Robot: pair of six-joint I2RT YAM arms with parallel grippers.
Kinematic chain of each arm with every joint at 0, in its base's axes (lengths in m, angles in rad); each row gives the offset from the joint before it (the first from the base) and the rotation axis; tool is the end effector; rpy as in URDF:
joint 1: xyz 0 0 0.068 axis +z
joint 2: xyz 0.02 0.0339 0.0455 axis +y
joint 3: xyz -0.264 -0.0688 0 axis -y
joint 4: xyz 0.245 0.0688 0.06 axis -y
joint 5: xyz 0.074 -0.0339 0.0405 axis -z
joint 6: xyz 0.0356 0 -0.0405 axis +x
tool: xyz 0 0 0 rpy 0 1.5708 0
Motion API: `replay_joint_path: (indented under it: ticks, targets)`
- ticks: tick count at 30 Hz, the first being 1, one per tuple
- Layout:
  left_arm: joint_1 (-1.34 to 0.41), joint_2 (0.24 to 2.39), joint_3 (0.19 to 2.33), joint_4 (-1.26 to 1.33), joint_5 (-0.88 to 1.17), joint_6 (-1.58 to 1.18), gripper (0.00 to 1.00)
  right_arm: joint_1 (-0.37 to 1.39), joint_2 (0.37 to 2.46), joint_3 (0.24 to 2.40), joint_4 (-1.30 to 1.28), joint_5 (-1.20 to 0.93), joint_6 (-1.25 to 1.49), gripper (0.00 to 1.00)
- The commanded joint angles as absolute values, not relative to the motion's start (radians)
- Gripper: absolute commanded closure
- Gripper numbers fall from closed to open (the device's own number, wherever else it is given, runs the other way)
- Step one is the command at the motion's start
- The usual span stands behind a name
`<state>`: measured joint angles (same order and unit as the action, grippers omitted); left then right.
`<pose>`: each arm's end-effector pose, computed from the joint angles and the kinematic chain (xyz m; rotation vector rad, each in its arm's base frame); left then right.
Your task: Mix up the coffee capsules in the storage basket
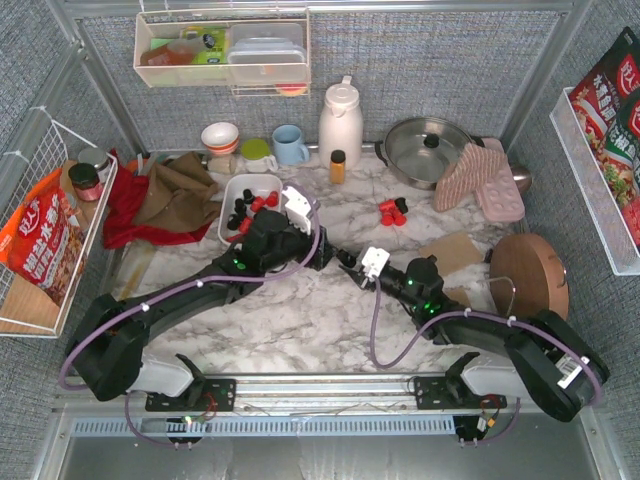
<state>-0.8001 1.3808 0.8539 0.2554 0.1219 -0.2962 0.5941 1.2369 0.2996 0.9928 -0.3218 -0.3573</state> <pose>0.2180 -0.2307 0.2721 0.5680 1.8473 -0.8648 0.1880 0.1406 0.2070 -0.9228 1.2250 0.4324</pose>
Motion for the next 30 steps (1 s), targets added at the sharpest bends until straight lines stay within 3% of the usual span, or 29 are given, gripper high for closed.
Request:
replay_joint_path:
  ticks: [1, 24, 26, 30]
  targets:
    - [-0.809, 1.376, 0.836, 0.333, 0.201, -0.294, 0.3, 0.595, 1.212, 0.297, 1.068, -0.345, -0.413, 0.67]
    - [-0.815, 1.473, 0.858, 0.455, 0.32, -0.368, 0.28, 0.601, 1.146, 0.305, 1.002, -0.406, -0.443, 0.67]
    - [-0.816, 1.482, 0.864, 0.456, 0.346, -0.371, 0.33, 0.6, 1.142, 0.305, 0.999, -0.402, -0.443, 0.67]
    - [-0.816, 1.484, 0.865, 0.464, 0.385, -0.367, 0.53, 0.601, 1.137, 0.309, 0.987, -0.376, -0.443, 0.67]
